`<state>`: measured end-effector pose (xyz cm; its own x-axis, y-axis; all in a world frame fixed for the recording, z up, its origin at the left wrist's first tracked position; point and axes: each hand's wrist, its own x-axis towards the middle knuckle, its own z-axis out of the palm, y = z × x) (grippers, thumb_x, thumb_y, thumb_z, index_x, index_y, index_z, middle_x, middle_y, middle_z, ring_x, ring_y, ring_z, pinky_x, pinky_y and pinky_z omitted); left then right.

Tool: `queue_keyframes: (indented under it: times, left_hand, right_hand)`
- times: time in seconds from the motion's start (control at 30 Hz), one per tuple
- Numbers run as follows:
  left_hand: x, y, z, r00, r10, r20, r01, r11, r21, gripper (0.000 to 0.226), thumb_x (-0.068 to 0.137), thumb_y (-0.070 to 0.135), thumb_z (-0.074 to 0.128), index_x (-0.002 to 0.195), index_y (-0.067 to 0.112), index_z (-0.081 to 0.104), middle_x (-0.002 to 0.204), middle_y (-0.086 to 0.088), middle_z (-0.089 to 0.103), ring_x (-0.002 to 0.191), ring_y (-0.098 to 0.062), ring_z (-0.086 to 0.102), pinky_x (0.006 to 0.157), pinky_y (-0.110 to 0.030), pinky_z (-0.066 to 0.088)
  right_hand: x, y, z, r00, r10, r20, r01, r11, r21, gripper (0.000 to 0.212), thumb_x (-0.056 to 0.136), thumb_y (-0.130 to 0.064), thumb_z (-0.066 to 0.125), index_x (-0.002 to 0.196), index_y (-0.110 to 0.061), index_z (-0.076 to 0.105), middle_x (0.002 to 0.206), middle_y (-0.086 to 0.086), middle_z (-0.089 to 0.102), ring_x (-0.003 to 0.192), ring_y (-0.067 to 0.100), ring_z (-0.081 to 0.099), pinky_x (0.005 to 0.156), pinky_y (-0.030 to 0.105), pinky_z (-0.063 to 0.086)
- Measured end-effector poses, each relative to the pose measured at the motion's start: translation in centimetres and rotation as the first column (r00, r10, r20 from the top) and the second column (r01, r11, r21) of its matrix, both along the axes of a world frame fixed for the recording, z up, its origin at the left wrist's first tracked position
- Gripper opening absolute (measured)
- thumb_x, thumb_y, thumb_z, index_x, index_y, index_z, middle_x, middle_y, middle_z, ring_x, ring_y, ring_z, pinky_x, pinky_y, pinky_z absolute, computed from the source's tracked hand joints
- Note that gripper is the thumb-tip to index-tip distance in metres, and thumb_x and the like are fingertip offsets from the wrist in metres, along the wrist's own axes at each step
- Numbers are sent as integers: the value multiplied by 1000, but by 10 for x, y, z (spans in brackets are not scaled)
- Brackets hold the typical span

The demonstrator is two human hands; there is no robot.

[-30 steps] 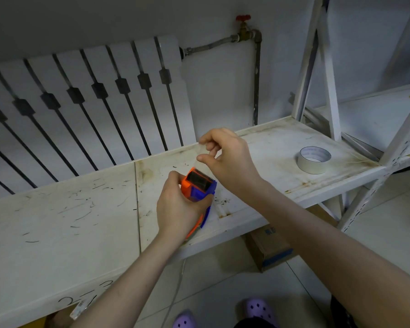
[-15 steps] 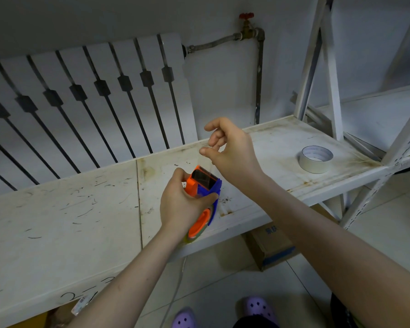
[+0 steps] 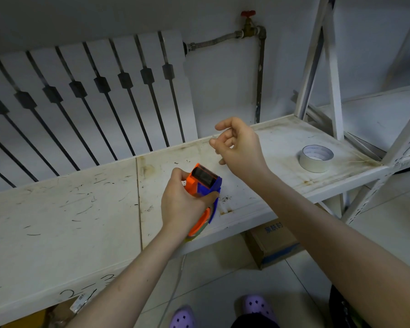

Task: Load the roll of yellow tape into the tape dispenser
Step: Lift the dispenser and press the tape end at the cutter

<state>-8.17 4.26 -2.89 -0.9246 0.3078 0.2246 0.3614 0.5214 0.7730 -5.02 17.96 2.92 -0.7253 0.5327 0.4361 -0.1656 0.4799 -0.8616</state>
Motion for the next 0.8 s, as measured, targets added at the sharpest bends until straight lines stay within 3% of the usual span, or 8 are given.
queue_keyframes:
  times: [0.13,0.33,0.63,0.8]
  left_hand:
    - [1,1,0,1000,-1,7,1,1000,3,56,62,40,84,98,29,42,94,13,53,83,-13,53,64,-25,46]
    - [2,0,0,1000,-19,-1,19,1000,19,55,63,38,83,98,29,42,97,11,54,87,-13,54,67,-26,48]
    - [1,0,0,1000,-28,-11,28,1000,8,55,63,39,83,99,28,43,100,9,58,89,-15,57,70,-29,51]
    - [2,0,1,999,-44,-20,44,999,3,56,63,39,83,100,28,43,100,9,57,90,-16,57,73,-32,54]
  right_hand:
    - [-2,3,-3,999,-18,31,19,1000,-7,23,86,-15,64,107,-15,55,71,-1,60,66,13,64,54,24,58]
    - [-6,10,-16,994,-66,84,72,994,-76,23,85,-15,66,105,-16,55,83,11,64,74,18,66,47,19,55]
    - [-8,16,-27,984,-78,163,101,985,-143,26,84,-17,68,106,-15,55,77,1,64,68,10,66,49,17,54]
    - [-5,17,-34,976,-68,208,108,976,-189,27,83,-20,68,106,-13,55,72,-1,65,68,13,67,60,29,59]
